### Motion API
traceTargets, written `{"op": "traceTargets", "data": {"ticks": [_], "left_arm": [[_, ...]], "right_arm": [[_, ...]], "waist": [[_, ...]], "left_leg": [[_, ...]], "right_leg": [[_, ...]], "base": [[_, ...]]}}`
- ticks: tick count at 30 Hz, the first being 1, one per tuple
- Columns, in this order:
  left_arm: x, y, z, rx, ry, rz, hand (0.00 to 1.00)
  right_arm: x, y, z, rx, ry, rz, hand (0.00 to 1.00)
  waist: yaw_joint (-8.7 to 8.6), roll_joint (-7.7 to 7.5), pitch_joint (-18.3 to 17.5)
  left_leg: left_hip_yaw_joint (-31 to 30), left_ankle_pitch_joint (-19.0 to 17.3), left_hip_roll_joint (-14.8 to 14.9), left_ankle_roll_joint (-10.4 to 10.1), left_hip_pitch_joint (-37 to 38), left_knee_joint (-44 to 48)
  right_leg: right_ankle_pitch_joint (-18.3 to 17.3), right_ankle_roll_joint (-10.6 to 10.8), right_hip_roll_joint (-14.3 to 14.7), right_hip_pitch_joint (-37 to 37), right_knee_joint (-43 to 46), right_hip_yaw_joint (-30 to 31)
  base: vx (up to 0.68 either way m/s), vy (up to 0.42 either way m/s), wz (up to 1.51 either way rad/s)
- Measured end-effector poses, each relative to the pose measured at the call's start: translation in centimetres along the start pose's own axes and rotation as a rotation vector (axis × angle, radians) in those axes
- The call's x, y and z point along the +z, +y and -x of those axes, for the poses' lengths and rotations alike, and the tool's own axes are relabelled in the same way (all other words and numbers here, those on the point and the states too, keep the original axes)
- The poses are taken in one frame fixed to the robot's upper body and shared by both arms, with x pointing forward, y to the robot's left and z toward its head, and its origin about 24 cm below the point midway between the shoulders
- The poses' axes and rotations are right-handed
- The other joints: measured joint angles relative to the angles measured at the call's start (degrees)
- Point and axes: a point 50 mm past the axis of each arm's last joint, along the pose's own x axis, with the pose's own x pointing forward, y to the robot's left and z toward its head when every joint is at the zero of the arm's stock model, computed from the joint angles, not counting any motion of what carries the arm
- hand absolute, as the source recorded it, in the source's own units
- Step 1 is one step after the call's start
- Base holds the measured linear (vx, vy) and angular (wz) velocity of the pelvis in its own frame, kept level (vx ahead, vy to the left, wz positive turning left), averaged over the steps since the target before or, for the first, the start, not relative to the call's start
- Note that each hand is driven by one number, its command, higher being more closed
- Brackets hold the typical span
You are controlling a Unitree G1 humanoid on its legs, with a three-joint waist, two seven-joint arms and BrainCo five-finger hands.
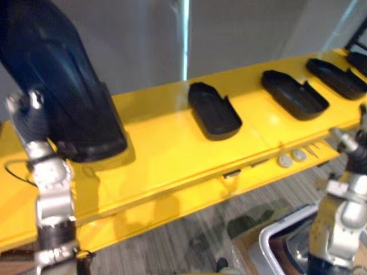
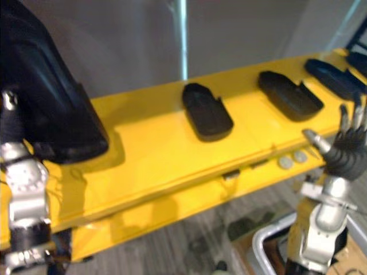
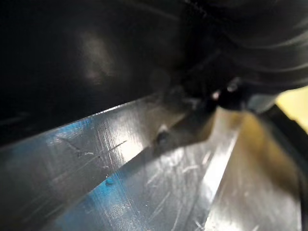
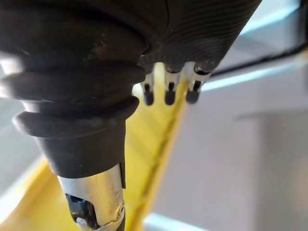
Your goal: Walk over and take plastic housings, then place them on the shelf
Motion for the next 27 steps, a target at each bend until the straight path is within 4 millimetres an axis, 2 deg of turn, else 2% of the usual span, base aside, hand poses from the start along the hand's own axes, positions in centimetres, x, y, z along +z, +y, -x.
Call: {"op": "traceTargets", "data": {"ticks": [2,3,4,5,6,7,8,10,11,14,18,23,25,26,27], "left_arm": [[0.6,-0.3,-3.1,-0.026,-0.002,-0.043,1.0],[0.8,-0.5,-3.8,-0.037,-0.003,-0.057,1.0],[1.2,-0.6,-5.2,-0.057,0.003,-0.073,1.0],[1.8,-0.9,-6.5,-0.071,0.007,-0.073,1.0],[2.1,-1.1,-7.1,-0.078,0.006,-0.075,1.0],[2.6,-0.8,-8.1,-0.086,0.008,-0.093,1.0],[2.7,-1.0,-8.8,-0.106,0.028,-0.093,1.0],[2.1,-1.3,-9.3,-0.15,0.081,-0.121,1.0],[1.1,-1.4,-9.2,-0.174,0.132,-0.136,1.0],[-1.0,-1.6,-8.6,-0.239,0.245,-0.168,1.0],[-2.0,-1.8,-8.4,-0.283,0.332,-0.197,1.0],[-2.6,-1.8,-8.2,-0.294,0.357,-0.212,1.0],[-2.3,-1.7,-8.3,-0.283,0.345,-0.2,1.0],[-2.2,-1.6,-8.4,-0.276,0.336,-0.192,1.0],[-1.9,-1.8,-8.4,-0.273,0.322,-0.184,1.0]], "right_arm": [[-0.4,0.0,1.7,0.044,0.074,-0.016,0.0],[-0.5,0.1,2.0,0.057,0.091,-0.029,0.0],[-0.8,0.4,2.5,0.076,0.121,-0.061,0.0],[-1.0,0.5,2.8,0.078,0.135,-0.083,0.0],[-1.0,0.5,2.8,0.081,0.136,-0.093,0.0],[-1.3,0.6,3.0,0.091,0.153,-0.113,0.0],[-1.6,1.0,3.5,0.106,0.181,-0.135,0.0],[-2.1,1.5,4.5,0.14,0.238,-0.152,0.0],[-2.3,1.8,4.9,0.157,0.256,-0.162,0.0],[-2.4,1.9,5.1,0.176,0.266,-0.166,0.0],[-2.9,2.9,5.5,0.225,0.307,-0.202,0.0],[-3.2,3.6,6.3,0.261,0.352,-0.221,0.0],[-3.2,3.8,6.3,0.258,0.346,-0.235,0.0],[-3.3,4.0,6.3,0.261,0.345,-0.239,0.0],[-3.2,3.8,6.1,0.266,0.341,-0.226,0.0]], "waist": [[-1.88,0.56,-0.17],[-2.38,0.48,-0.14],[-2.94,-0.41,0.22],[-3.21,-1.18,0.67],[-3.6,-0.43,0.78],[-4.03,0.68,1.1],[-4.46,0.73,1.1],[-4.98,0.57,1.22],[-5.63,0.65,1.27],[-6.14,0.96,1.95],[-5.94,1.29,4.25],[-5.8,1.29,4.32],[-5.9,-0.48,5.31],[-5.88,-0.79,5.64],[-5.84,0.52,5.62]], "left_leg": [[0.94,-0.02,-0.14,-0.03,-0.09,1.16],[1.31,-0.06,-0.16,-0.09,-0.34,2.23],[1.84,-0.69,0.08,-0.33,-2.98,8.18],[1.97,-2.56,0.04,-0.1,-4.5,5.26],[1.97,0.42,0.27,0.71,-4.5,-0.2],[2.37,3.61,0.82,0.33,-3.76,-4.86],[3.16,4.08,0.26,0.71,-4.19,-5.26],[3.47,4.07,-0.08,0.71,-4.15,-5.53],[3.44,4.07,-0.04,0.71,-4.17,-5.54],[3.51,4.07,0.69,0.71,-4.13,-5.43],[3.51,4.07,1.47,0.71,-4.1,-4.22],[3.36,4.07,2.15,0.7,-4.19,-0.77],[3.45,3.21,2.54,0.25,-8.52,9.62],[3.39,1.43,1.79,0.4,-8.97,7.53],[3.16,6.88,1.57,0.64,-8.58,-2.19]], "right_leg": [[0.12,0.09,-0.26,-0.69,-0.07,1.89],[0.24,0.02,-0.39,-0.75,-0.06,2.45],[0.9,-0.66,-1.78,-0.93,0.01,3.93],[1.05,-0.45,-2.91,-1.44,0.05,4.83],[1.07,-0.38,-2.52,-1.84,0.06,4.68],[0.89,0.23,-1.63,-2.95,0.32,5.35],[1.28,0.81,-2.07,-4.19,0.96,5.12],[1.27,0.81,-2.31,-4.73,1.15,5.26],[1.27,0.81,-2.28,-4.73,1.15,5.26],[1.23,0.74,-1.88,-4.79,1.2,5.48],[0.67,-0.12,-1.39,-4.77,2.27,5.9],[-0.14,-1.33,-1.44,-4.4,4.83,5.79],[-0.27,-1.62,-3.83,-2.74,5.88,5.75],[-0.41,-1.45,-4.45,-2.27,5.87,5.52],[-0.67,-1.07,-4.11,-2.33,6.33,3.76]], "base": [[0.04,0.007,-0.46],[0.04,0.061,-0.38],[-0.02,0.059,-0.39],[-0.04,0.039,-0.37],[-0.07,0.005,-0.41],[-0.03,0.023,-0.33],[0.0,0.05,-0.32],[0.03,0.033,-0.11],[0.05,0.012,-0.05],[0.06,-0.024,-0.04],[0.05,-0.041,-0.02],[0.09,-0.019,0.03],[0.12,0.04,0.3],[0.04,0.027,0.36],[0.05,0.021,0.33]]}}
